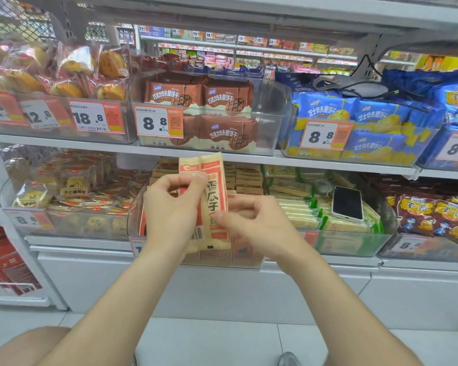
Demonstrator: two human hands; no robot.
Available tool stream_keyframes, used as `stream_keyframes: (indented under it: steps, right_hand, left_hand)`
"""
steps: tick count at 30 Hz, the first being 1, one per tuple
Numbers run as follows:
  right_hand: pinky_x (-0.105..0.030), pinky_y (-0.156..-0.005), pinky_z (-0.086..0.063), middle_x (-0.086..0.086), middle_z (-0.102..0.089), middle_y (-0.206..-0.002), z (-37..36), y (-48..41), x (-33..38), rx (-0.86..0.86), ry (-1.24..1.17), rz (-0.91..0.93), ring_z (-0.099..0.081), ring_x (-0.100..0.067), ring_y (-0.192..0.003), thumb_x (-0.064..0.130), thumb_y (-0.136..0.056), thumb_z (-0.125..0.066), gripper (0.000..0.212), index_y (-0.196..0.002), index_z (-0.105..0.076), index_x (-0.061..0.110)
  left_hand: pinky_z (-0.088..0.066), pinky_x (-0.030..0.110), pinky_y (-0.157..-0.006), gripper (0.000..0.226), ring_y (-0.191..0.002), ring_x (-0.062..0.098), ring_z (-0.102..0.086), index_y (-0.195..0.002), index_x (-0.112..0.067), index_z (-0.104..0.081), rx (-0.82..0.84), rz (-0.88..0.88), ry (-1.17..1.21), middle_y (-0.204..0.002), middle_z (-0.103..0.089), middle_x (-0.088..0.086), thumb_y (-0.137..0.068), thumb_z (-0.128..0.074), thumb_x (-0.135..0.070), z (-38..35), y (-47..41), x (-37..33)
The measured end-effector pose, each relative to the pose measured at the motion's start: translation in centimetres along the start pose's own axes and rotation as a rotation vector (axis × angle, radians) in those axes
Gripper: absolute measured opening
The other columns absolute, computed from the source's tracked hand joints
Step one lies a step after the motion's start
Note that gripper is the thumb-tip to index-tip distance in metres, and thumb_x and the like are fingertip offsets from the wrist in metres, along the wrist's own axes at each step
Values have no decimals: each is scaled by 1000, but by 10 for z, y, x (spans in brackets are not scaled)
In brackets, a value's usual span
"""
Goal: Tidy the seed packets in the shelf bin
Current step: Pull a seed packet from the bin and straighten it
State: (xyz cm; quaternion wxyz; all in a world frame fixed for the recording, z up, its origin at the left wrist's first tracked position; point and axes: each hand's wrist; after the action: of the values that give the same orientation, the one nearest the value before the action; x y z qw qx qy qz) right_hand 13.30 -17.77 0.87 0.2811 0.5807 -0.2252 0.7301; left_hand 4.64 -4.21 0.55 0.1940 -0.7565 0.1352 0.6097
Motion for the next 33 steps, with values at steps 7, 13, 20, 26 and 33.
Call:
stream_keyframes:
  steps: [7, 13, 20, 26, 33]
  right_hand:
    - [-33, -65, -67, -9, -83, -90, -1, -2, 3, -135, -115, -2, -81, -29, -76, 12, -104, -70, 20, -121, -73, 2]
    - [-38, -69, -67, -6, -83, -86, 3, -3, 0, -310, -106, 13, -82, -24, -76, 17, -101, -74, 14, -108, -78, 6]
    - [-48, -76, -68, -4, -80, -74, 1, -3, -1, -341, -46, 66, -80, -21, -72, 20, -97, -78, 13, -90, -77, 9]
    - [-53, -76, -66, -1, -78, -70, -4, -5, -7, -378, 72, 133, -79, -18, -70, 28, -96, -79, 18, -84, -74, 15]
    - [-55, -71, -67, -10, -79, -73, -6, -6, -4, -359, -15, 147, -79, -31, -69, 24, -97, -78, 18, -87, -75, 10]
  left_hand:
    - [-58, 32, -73, 21, -93, 8, -72, -100, -26, -62, 111, -273, -385, -106, -72, -10, -95, -81, -35, 7, -4, 4]
    - [-63, 42, -79, 30, -79, 8, -76, -84, -26, -73, 322, -233, -552, -87, -79, -11, -78, -92, -49, 12, 4, 7]
    - [-65, 46, -80, 35, -76, 9, -77, -76, -22, -78, 394, -169, -584, -78, -80, -9, -79, -90, -55, 13, 6, 4]
    - [-61, 35, -68, 25, -67, 3, -72, -69, -21, -78, 392, -162, -623, -70, -77, -12, -83, -87, -40, 11, 7, -1]
    - [-66, 42, -77, 20, -76, 9, -76, -75, -22, -82, 504, -194, -609, -75, -79, -11, -93, -76, -25, 14, 0, -5]
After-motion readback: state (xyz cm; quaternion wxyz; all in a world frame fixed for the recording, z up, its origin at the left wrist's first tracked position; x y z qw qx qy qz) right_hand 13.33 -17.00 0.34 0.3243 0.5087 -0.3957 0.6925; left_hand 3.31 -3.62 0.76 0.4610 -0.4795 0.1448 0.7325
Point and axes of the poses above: each hand's wrist, its own y-axis away from the middle knuckle, its own z-axis out of the back of the hand, x = y × z
